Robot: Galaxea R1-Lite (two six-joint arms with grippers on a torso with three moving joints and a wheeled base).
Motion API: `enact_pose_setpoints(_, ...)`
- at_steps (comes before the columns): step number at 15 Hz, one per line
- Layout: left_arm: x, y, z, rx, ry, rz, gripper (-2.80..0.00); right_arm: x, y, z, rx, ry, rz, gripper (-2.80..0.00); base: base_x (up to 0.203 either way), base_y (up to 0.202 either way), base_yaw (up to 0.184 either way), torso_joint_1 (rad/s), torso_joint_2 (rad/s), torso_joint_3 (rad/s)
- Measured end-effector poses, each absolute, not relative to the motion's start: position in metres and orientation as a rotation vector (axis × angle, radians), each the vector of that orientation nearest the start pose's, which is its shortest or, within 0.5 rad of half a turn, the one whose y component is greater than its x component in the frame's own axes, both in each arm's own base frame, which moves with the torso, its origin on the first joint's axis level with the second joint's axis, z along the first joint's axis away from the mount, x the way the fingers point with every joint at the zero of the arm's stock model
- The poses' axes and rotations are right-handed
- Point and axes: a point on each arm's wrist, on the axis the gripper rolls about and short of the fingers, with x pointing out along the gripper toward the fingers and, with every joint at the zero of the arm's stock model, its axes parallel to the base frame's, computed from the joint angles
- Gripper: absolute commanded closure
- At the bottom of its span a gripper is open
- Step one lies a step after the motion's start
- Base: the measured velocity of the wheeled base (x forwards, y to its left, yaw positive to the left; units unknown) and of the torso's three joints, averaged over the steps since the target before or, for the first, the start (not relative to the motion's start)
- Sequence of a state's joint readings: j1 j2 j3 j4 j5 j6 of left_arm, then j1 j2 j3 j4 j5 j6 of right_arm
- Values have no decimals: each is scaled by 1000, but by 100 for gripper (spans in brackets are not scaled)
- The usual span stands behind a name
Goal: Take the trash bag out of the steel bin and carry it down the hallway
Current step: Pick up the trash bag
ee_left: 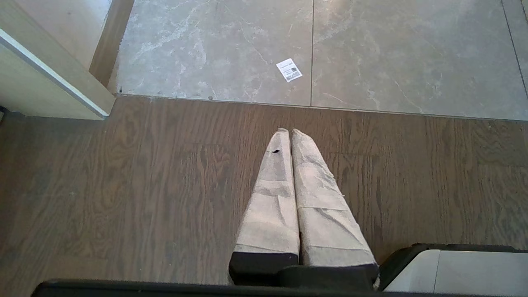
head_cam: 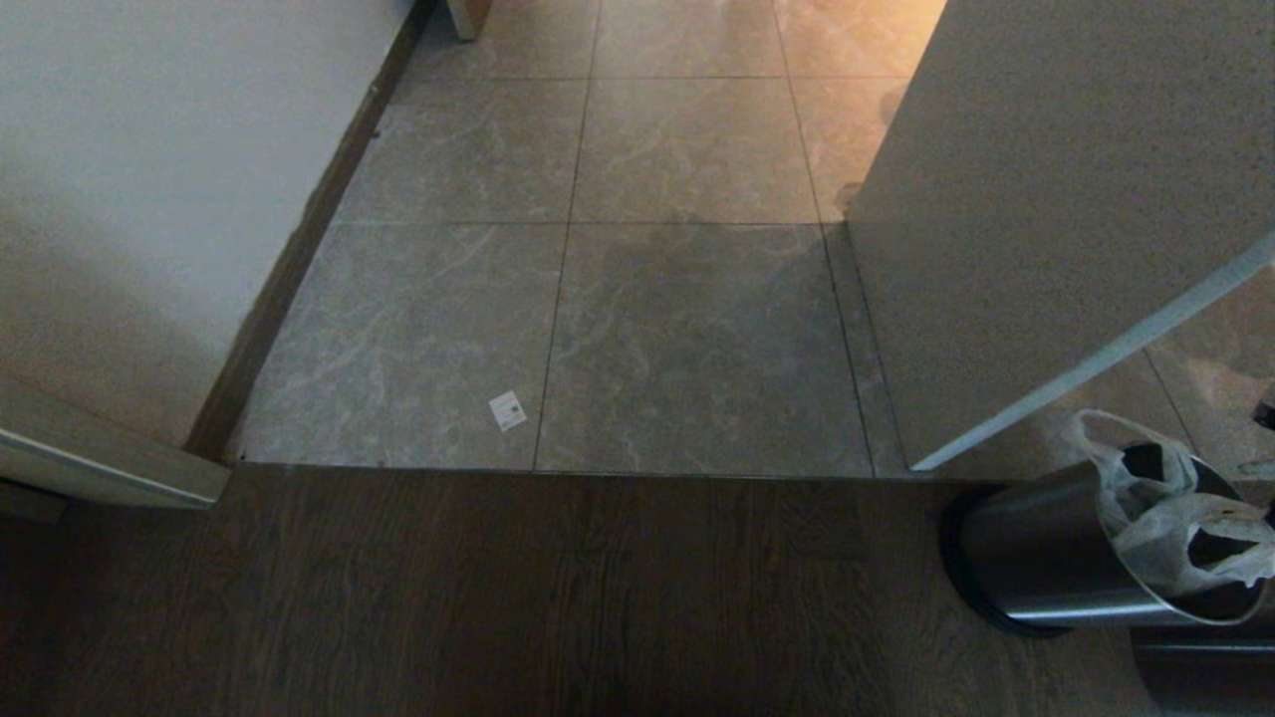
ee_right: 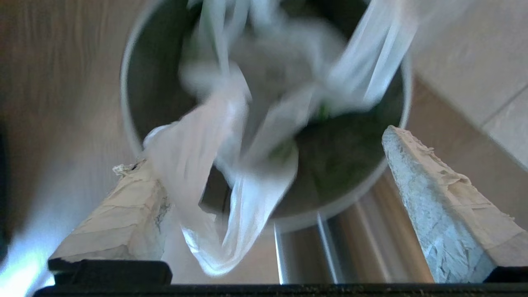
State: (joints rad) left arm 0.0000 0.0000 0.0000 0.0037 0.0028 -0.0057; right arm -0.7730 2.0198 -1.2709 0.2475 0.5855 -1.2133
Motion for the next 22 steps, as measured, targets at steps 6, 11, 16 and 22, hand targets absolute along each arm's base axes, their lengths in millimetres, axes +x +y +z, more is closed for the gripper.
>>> enact_pose_setpoints(6,-23,0,75,-6,3,3,0,305,-246,129,-541,630,261,-280,0,0,0,0,0,0)
enact_pose_setpoints(11,-23,0,75,-6,3,3,0,301,-257,133,-618,648,228,-280,0,0,0,0,0,0)
enact_pose_setpoints(16,-23,0,75,-6,4,3,0,276,-255,133,-635,764,263,-280,0,0,0,0,0,0)
enact_pose_setpoints(22,-23,0,75,-6,4,3,0,272,-264,148,-863,735,281,-280,0,0,0,0,0,0)
